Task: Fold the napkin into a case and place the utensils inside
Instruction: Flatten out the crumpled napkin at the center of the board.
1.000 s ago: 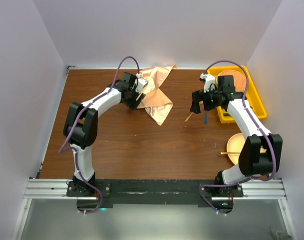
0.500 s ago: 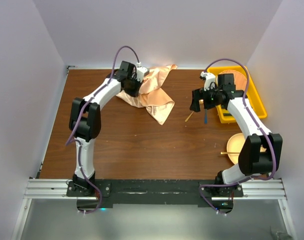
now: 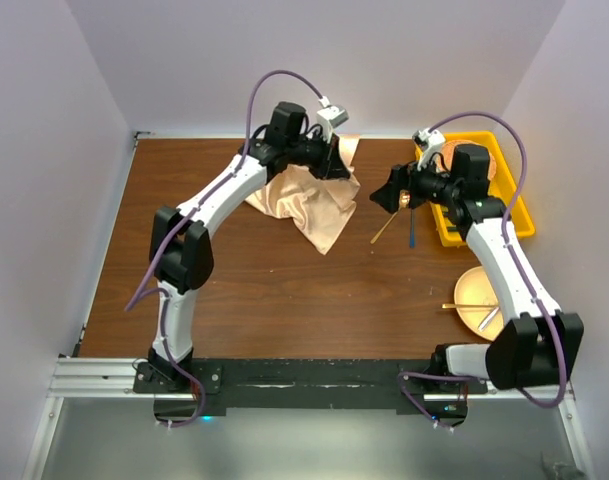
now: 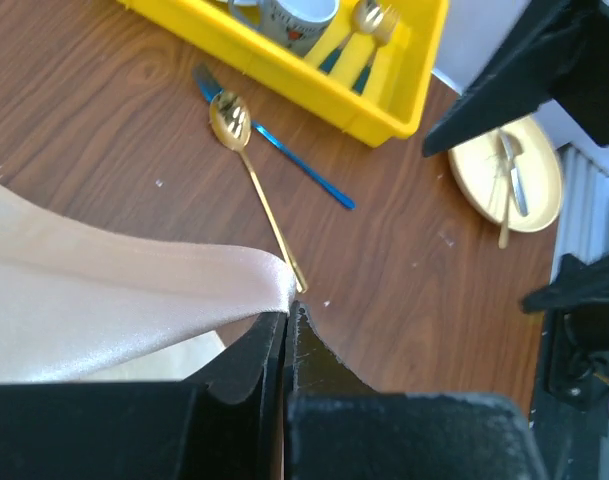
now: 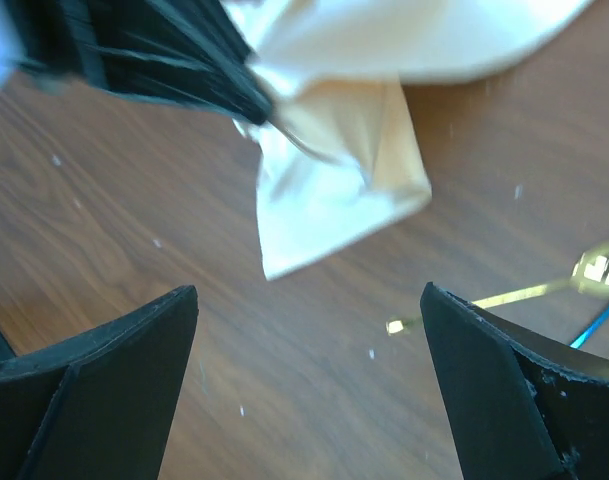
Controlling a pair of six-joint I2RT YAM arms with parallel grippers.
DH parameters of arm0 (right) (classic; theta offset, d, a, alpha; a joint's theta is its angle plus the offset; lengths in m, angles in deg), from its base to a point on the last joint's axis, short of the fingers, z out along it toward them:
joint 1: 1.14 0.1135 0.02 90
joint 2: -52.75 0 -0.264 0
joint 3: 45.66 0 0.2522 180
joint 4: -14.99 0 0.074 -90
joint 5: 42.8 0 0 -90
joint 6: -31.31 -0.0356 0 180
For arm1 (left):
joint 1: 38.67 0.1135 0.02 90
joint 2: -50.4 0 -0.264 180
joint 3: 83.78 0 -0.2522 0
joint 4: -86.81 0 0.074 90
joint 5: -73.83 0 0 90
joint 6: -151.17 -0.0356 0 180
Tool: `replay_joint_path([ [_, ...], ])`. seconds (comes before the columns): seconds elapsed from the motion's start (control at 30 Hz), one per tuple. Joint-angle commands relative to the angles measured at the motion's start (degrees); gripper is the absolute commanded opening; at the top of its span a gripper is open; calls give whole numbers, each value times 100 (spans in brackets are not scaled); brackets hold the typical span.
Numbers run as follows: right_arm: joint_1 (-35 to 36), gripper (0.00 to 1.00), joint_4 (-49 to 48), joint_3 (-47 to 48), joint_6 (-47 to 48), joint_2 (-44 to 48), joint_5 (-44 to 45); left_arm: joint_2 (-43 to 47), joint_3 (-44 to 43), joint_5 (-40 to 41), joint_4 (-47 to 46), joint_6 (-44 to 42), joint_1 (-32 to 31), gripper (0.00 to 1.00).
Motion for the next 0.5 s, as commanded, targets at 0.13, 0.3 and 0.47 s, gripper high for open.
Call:
replay_joint_path([
  [0.13, 779, 98, -1511, -328, 430, 376, 239, 445, 137, -984, -976, 1151, 143, 0],
  [0.3, 1133, 95, -1678, -363, 941, 200, 732, 586, 225, -1159, -1161, 1301, 152, 0],
  [0.47, 1203, 88, -1880, -398, 1064, 121, 1101, 709, 348, -1370, -1327, 1494, 152, 0],
])
